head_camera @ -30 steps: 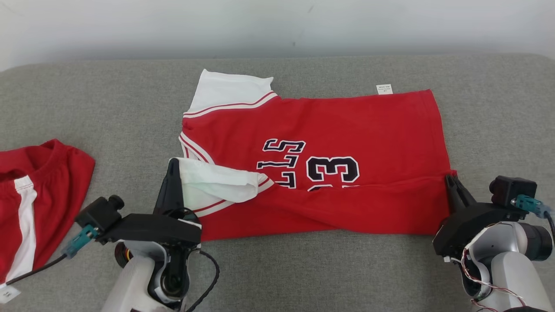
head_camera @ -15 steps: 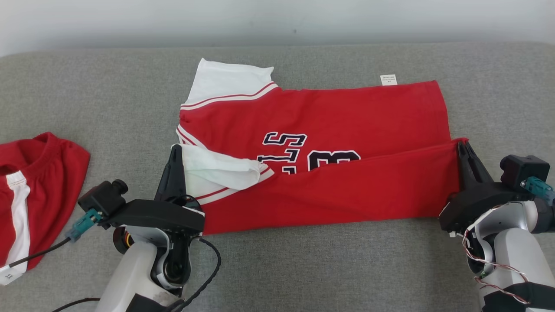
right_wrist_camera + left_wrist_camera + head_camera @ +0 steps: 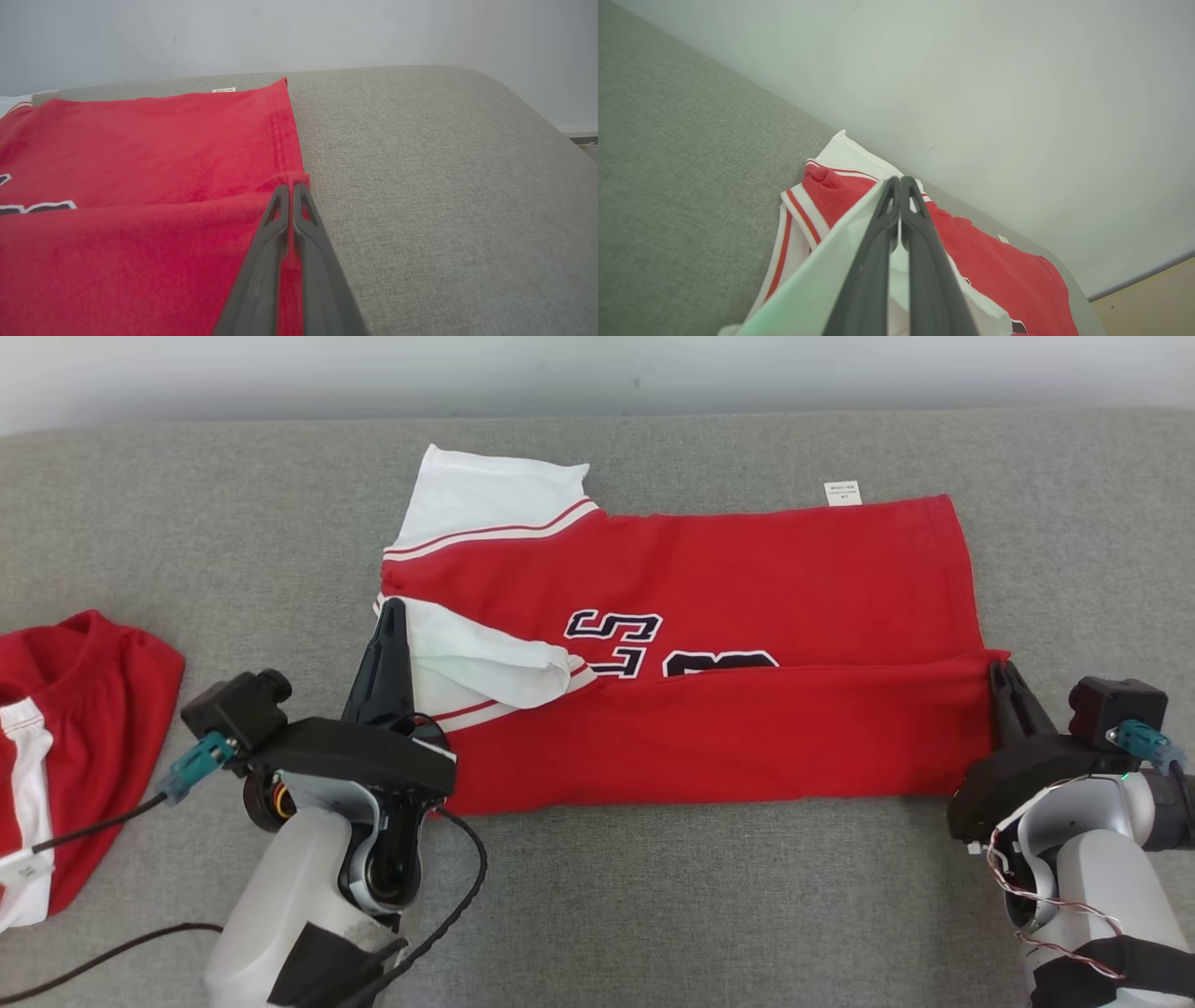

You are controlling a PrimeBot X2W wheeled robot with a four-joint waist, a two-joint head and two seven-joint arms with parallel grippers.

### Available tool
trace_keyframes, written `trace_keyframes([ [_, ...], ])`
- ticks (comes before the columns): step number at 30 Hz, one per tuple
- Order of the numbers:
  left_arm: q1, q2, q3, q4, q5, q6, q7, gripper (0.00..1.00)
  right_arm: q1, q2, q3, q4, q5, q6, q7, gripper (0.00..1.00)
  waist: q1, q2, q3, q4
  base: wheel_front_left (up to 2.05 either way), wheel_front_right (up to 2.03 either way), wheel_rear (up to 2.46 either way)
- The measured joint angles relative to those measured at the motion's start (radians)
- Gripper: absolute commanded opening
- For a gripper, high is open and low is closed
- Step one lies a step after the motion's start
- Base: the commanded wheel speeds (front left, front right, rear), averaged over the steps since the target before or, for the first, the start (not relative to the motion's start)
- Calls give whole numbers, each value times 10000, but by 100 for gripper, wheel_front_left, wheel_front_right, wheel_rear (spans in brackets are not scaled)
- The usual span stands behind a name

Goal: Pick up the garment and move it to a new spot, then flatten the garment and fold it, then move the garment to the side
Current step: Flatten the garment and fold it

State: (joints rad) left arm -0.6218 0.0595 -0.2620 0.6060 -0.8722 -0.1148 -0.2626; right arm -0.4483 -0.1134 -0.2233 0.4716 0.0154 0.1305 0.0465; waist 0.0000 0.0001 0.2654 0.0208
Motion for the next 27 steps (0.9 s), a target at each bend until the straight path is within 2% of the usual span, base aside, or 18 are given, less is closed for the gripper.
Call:
trace_keyframes([
  [2, -151, -12, -40, 159, 94, 0, 2, 0, -45, 67, -48, 132, -25, 0, -29, 0, 0, 0, 21, -41, 0, 0, 0],
  [3, -215, -15, -19, 213, 130, 2, 0, 0, -65, 94, -58, 203, -65, 0, -48, 23, 0, 0, 32, -62, 0, 0, 0],
  [4, -267, -17, -10, 286, 207, 17, 2, 26, -84, 132, -50, 267, -61, 0, -84, 100, 0, 0, 41, -82, 0, 0, 0],
  [5, -305, -2, 10, 324, 339, 61, 0, 100, -111, 182, -52, 284, -4, 0, -174, 100, 0, 0, 47, -101, 0, 0, 0],
  [10, -75, 270, 67, 362, 1160, 412, 0, 100, -190, 301, -63, 134, 366, 0, -324, 100, 0, 0, -54, -130, 0, 0, 0],
  [17, 1684, 1083, -332, -142, 2435, 1072, 67, 100, 761, 242, -278, -859, 708, 0, 798, 100, -1, -1, -460, -59, 0, 0, 0],
  [22, 2433, 1354, -938, -401, 2880, 1561, 1060, 100, 1532, 234, -556, -2033, 736, 0, 1605, 100, -2, -2, -822, 13, 0, 0, 0],
  [27, 2515, 1559, -1246, -268, 3279, 2232, 1929, 100, 1783, 380, -314, -2431, 706, 0, 1975, 100, -1, -2, -978, -105, 0, 0, 0],
])
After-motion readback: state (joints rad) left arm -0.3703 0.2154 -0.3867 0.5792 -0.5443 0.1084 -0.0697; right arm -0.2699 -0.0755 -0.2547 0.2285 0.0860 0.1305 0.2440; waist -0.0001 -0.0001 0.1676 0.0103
